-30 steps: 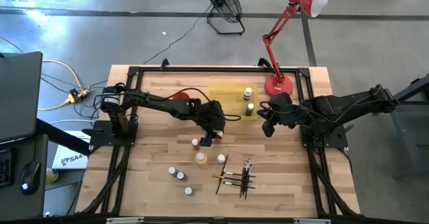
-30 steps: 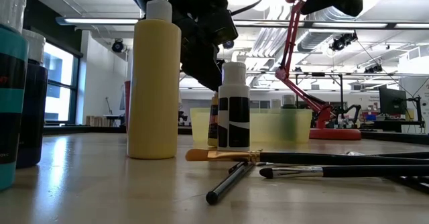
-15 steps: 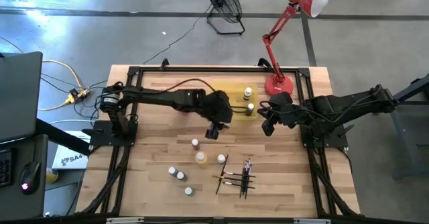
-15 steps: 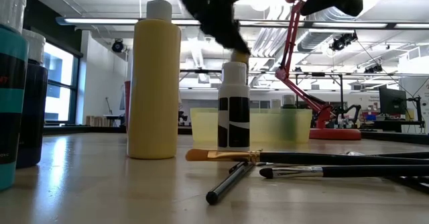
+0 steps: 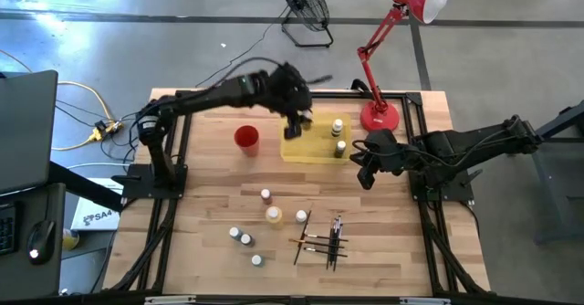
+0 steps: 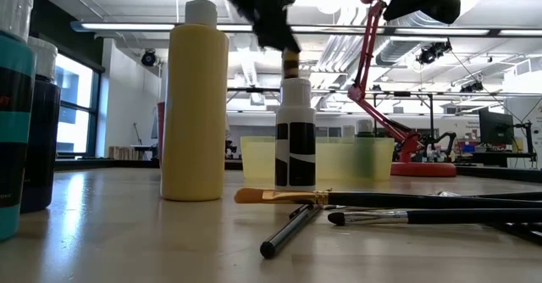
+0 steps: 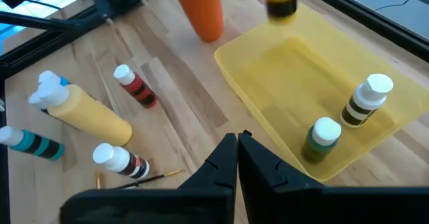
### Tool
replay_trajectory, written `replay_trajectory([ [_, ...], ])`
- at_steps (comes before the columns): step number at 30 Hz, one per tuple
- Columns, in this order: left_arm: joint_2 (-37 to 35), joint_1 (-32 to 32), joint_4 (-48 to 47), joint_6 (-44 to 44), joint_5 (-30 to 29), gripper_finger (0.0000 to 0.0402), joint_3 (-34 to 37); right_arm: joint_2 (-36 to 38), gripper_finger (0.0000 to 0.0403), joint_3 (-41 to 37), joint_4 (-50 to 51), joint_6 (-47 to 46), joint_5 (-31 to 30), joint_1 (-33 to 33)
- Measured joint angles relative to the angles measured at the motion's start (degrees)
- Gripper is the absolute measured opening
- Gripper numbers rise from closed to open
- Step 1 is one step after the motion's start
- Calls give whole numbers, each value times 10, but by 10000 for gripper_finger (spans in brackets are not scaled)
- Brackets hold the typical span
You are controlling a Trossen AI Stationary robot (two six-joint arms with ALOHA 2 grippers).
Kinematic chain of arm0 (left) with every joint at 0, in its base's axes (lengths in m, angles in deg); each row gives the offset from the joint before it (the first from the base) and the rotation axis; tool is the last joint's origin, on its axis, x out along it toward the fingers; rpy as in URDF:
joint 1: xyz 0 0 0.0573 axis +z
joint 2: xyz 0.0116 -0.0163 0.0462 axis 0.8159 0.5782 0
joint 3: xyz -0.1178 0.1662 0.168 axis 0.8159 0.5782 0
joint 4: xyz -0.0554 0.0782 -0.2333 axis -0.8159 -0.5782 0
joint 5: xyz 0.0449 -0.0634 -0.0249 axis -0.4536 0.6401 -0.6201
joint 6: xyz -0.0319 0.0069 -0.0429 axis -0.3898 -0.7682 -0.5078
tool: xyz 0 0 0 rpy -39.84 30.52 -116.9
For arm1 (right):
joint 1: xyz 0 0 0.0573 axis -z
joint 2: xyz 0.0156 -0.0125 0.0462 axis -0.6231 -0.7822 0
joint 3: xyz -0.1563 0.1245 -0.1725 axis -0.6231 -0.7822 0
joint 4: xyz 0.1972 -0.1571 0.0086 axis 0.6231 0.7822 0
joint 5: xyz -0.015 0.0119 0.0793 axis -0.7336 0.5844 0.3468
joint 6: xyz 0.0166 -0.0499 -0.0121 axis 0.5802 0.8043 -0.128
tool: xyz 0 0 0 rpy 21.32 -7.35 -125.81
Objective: Pick & Place Paint Supplies
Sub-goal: Put the yellow paint bottle into the yellow bin
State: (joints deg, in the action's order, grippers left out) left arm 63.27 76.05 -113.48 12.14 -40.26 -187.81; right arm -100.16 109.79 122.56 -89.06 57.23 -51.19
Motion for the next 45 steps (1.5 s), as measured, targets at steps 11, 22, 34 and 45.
replay_trajectory([
  [11, 4, 91, 127, -48, 46, 118, 86, 0, 5, 0, 10, 1, -6, 0],
  [22, 3, 94, 202, -66, 38, 118, 188, 0, 5, 0, 11, 6, -39, 0],
  [34, 3, 98, 229, -78, 13, 118, 233, 0, 5, 0, 10, 6, -38, 0],
  [45, 18, 97, 225, -105, 6, 118, 235, 0, 5, 0, 10, 6, -39, 0],
])
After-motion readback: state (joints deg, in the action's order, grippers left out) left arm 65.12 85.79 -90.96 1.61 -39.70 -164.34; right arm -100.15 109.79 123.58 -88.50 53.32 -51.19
